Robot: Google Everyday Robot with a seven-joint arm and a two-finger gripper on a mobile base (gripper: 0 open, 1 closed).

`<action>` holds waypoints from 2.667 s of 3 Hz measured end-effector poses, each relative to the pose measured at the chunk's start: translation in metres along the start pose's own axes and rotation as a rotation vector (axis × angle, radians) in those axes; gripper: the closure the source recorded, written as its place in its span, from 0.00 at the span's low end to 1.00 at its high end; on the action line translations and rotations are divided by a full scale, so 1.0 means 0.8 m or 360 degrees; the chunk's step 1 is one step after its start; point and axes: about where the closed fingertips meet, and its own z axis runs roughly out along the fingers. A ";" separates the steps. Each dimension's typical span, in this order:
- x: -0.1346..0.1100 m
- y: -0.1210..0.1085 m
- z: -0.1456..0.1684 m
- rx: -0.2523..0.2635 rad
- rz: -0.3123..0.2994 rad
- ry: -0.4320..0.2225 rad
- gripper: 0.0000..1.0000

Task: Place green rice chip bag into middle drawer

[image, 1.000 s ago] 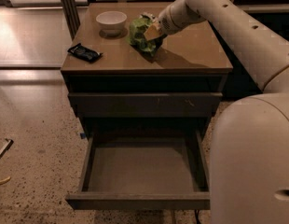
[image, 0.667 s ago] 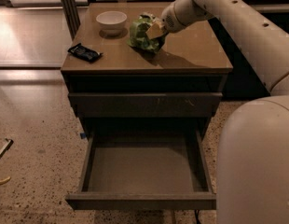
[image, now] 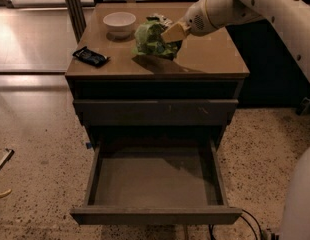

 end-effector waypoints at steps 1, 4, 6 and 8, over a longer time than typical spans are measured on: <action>0.019 0.051 -0.042 -0.0200 -0.0022 -0.0132 1.00; 0.080 0.262 -0.016 -0.0899 -0.0209 -0.0123 1.00; 0.091 0.265 0.001 -0.0895 -0.0200 -0.0077 1.00; 0.180 0.293 0.081 -0.0750 -0.0068 0.0216 1.00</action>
Offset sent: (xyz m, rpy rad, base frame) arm -0.1720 0.0091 -0.0074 0.2442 0.0485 0.4347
